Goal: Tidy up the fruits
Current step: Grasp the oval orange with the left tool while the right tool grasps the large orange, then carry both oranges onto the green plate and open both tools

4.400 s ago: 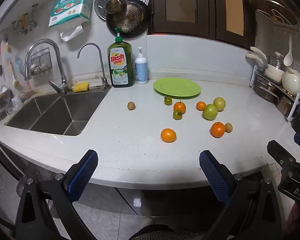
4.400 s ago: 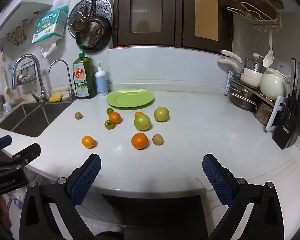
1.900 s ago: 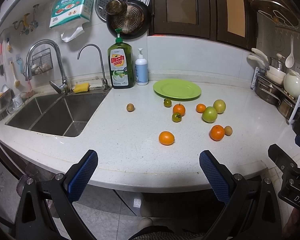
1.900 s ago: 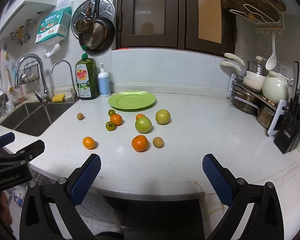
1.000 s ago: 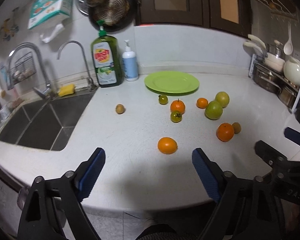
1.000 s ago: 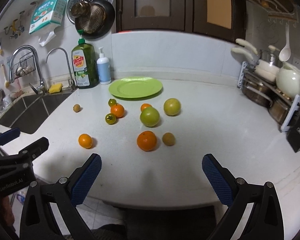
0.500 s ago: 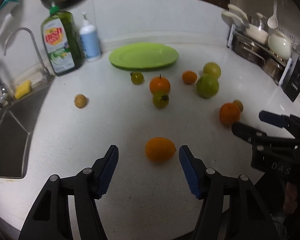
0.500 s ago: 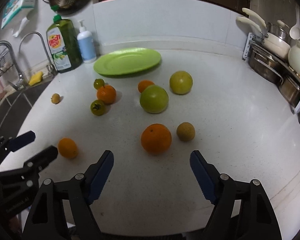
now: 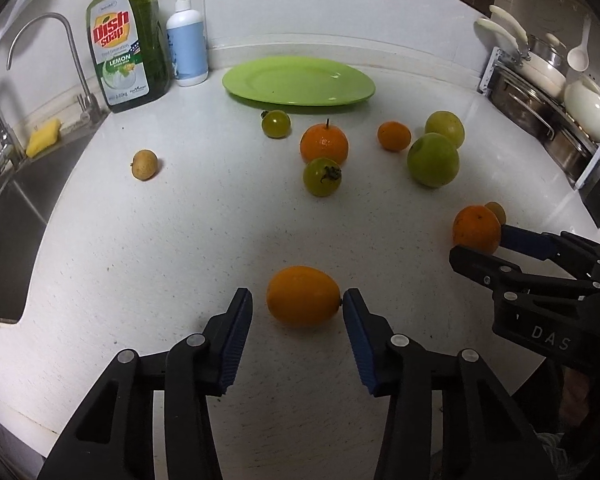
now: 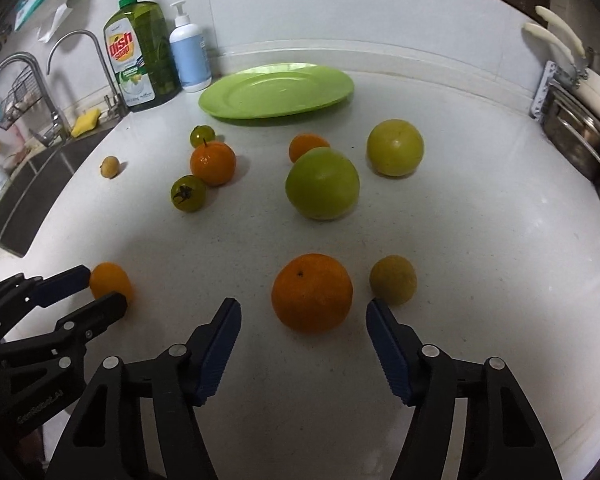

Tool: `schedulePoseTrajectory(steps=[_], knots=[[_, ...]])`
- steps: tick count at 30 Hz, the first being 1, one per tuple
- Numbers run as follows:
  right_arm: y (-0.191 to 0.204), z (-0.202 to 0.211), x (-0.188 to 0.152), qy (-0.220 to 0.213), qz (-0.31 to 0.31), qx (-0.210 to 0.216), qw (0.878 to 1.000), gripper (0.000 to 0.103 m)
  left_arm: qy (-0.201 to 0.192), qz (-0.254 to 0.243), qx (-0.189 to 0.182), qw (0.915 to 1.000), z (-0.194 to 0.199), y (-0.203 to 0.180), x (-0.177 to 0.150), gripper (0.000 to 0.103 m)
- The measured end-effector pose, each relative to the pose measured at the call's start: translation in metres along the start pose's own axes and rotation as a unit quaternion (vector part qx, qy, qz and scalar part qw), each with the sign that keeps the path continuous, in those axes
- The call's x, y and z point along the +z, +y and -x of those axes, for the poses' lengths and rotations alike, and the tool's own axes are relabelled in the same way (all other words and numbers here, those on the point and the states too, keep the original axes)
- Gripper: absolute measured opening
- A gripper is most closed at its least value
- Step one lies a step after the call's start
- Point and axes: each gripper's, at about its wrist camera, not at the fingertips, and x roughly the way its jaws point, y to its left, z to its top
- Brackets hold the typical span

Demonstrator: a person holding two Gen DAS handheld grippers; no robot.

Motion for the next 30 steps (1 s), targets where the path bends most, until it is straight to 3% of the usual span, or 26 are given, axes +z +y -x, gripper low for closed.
schedulePoseTrajectory(steps=[12,23,30], knots=[[-0.003,-0.006,0.004,0.005,0.001,0.005,1.000,0.043,0.002,-0.003,-0.003,1.0000,-0.004,-0.002,0.007,0.039],[0.001,0.003,0.011,-0.007,0.002,0.024,1.000,0.043,-0.021,-0.016,-0.001,0.9997,0.005,-0.004,0.021,0.039],[0.012,0.012,0.030,-0.037,0.026,0.030,0.999,0.043,-0.038,-0.027,-0.003,0.9989,0.007,-0.002,0.041,0.039]])
